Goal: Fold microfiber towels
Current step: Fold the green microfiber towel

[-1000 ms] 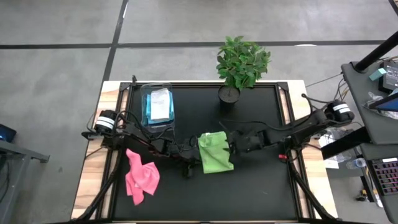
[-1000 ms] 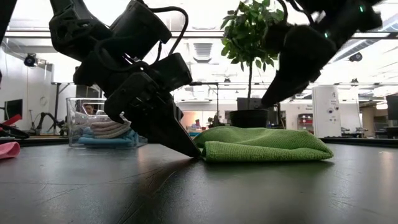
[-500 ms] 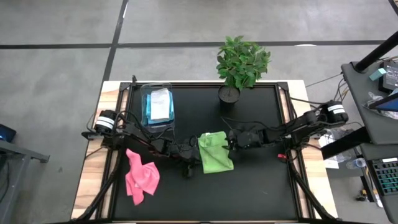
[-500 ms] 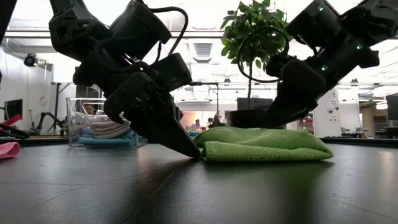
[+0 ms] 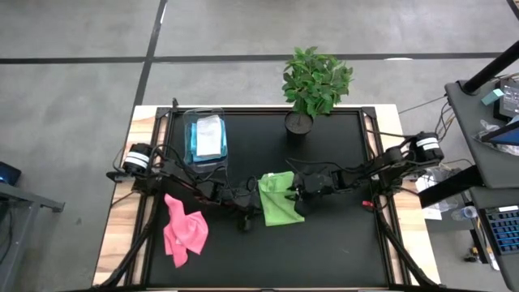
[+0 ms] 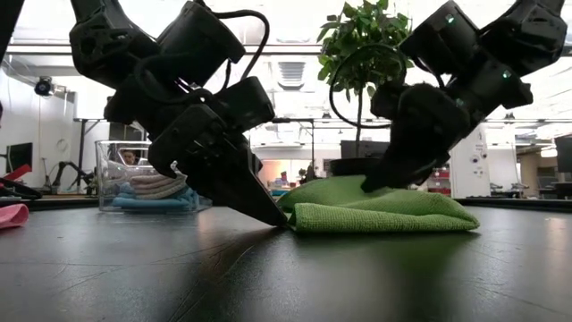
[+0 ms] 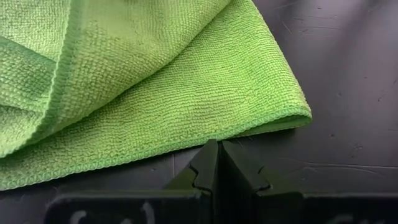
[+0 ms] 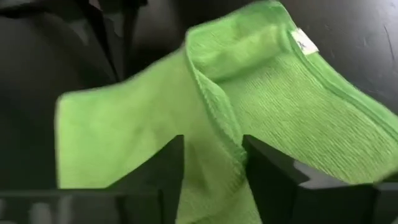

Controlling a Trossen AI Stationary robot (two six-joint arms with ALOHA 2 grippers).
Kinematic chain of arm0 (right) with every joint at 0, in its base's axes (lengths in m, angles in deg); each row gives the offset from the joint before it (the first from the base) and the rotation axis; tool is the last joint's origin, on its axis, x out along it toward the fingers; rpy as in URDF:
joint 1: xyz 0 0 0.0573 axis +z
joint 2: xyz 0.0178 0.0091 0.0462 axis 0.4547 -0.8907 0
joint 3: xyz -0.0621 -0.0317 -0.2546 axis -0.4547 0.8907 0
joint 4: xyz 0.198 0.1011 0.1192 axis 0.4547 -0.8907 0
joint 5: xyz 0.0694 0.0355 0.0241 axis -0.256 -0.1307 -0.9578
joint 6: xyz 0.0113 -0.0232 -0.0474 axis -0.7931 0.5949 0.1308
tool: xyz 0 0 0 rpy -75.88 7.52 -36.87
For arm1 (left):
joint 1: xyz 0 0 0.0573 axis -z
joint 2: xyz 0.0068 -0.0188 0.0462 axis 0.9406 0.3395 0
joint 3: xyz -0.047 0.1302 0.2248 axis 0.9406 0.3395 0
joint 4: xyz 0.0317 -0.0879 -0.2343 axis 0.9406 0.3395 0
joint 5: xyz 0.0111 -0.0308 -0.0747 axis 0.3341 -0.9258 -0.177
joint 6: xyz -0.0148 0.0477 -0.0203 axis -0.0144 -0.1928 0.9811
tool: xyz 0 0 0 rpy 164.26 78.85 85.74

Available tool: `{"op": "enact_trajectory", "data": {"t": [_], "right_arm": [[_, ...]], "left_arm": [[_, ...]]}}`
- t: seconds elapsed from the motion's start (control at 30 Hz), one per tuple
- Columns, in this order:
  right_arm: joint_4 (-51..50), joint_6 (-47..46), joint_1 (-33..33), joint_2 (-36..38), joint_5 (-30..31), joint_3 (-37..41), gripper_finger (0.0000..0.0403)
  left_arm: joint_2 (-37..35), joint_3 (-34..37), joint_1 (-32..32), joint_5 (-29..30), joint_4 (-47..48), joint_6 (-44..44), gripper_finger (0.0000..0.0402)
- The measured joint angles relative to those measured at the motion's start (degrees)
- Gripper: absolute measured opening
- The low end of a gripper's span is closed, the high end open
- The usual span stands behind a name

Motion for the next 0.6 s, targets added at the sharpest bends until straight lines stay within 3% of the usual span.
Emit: {"op": "enact_trajectory", "data": {"t": [0.3,0.6], "right_arm": [[-0.04,-1.05,1.23,0.12,-3.48,-2.35,0.0023],[-0.12,-2.79,4.12,-4.07,-3.41,-6.80,0.0009]], "left_arm": [[-0.01,0.12,0.00,0.00,-0.16,0.01,0.0008],[-0.01,0.23,0.00,0.00,-0.60,0.00,0.0008]]}}
